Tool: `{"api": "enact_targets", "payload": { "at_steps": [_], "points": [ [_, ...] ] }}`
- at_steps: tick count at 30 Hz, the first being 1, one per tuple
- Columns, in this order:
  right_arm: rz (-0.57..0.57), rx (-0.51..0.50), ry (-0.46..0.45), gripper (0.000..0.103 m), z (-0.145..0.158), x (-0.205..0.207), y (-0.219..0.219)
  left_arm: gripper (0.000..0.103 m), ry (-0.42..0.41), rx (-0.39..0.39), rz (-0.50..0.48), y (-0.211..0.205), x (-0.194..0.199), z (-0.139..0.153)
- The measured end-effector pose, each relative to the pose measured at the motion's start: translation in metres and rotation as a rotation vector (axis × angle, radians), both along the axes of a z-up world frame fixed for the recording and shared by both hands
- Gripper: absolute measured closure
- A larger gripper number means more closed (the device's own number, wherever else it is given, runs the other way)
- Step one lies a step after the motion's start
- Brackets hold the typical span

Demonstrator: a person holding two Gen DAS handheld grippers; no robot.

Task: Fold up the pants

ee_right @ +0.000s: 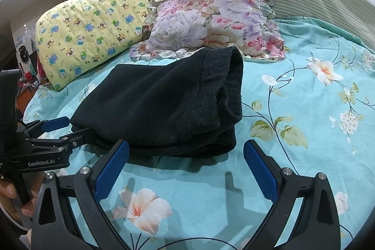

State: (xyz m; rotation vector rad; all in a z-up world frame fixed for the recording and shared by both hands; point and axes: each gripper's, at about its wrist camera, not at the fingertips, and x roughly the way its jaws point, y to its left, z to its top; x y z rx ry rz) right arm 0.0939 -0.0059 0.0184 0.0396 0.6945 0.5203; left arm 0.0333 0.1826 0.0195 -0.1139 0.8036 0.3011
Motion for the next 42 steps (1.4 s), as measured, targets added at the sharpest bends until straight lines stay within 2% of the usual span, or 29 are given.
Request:
{"api": "enact_targets", "payload": {
  "at_steps": [4,42],
  "points": [
    [-0.002,0.001,-0.001,0.005,0.0,0.001,-0.001,0.008,-0.004,-0.001,0.023,0.003,0.0,0.001],
    [-0.027,0.018,-0.001,0.005,0.008,0.011,-0.01,0.008,-0.024,-0.002,-0.01,-0.003,0.018,0.016]
  ]
}}
